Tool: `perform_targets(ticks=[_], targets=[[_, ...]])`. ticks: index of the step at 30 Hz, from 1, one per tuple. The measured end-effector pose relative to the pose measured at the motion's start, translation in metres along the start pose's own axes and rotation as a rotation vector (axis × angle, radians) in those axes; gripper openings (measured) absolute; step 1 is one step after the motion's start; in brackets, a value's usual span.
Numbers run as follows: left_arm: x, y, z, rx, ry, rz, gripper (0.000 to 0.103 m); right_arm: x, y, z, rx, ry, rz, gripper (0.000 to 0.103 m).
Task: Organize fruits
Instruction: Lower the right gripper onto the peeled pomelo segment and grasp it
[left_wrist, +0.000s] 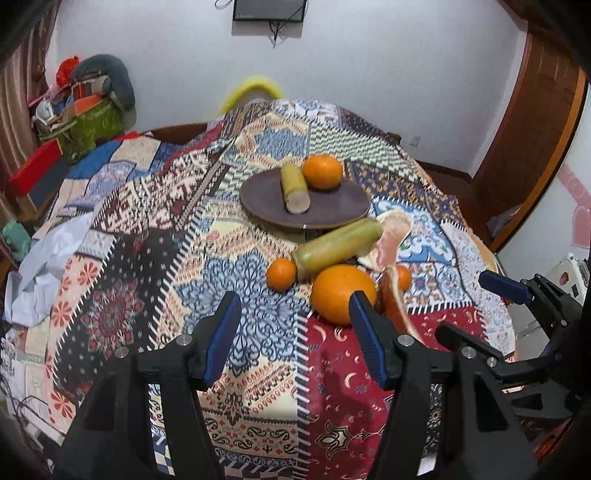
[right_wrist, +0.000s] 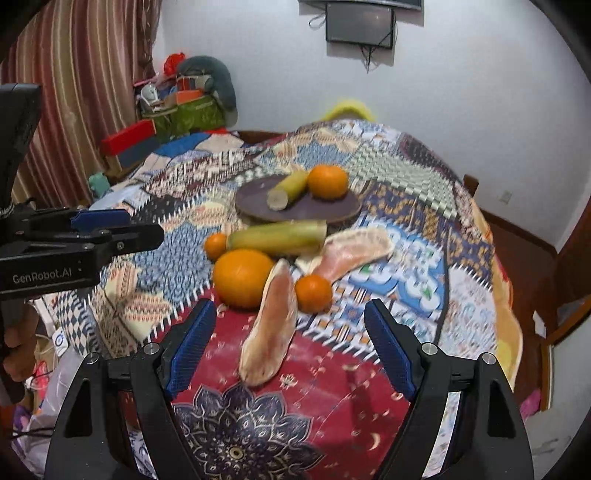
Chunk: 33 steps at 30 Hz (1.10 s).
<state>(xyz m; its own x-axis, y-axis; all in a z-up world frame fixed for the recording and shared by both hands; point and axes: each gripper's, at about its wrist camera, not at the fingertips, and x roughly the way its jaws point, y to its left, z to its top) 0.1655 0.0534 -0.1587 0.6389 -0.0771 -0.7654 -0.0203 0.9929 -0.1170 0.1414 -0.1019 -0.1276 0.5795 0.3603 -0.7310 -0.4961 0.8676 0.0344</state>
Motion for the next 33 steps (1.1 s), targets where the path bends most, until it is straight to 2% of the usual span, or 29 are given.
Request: perform_targets(ticks=[10,12,14,18,22,27,33], targets=[[0.020,0.001,-0.017,0.017,0.067,-0.001,0.061,0.037,0.001,-0.015,0.027,0.088,0.018,0.079],[0.023,0.001,-0.018,0.017,0.076,-0.003,0.061,0.044,0.000,-0.016,0.037,0.103,0.023,0.074],[0.028,0.002,-0.019,0.015,0.089,0.000,0.061,0.051,-0.002,-0.017,0.047,0.125,0.037,0.061],[0.033,0.004,-0.019,0.004,0.100,-0.001,0.061,0.060,-0.008,-0.016,0.100,0.146,0.095,0.052],[0.036,0.001,-0.017,0.010,0.107,-0.012,0.062,0.065,-0.008,-0.017,0.109,0.151,0.126,0.030],[0.042,-0.010,-0.014,0.030,0.117,-0.024,0.067,0.058,-0.013,-0.019,0.129,0.142,0.156,0.024],[0.059,-0.027,-0.007,0.051,0.154,-0.048,0.067,0.042,-0.022,-0.018,0.113,0.109,0.123,0.024]])
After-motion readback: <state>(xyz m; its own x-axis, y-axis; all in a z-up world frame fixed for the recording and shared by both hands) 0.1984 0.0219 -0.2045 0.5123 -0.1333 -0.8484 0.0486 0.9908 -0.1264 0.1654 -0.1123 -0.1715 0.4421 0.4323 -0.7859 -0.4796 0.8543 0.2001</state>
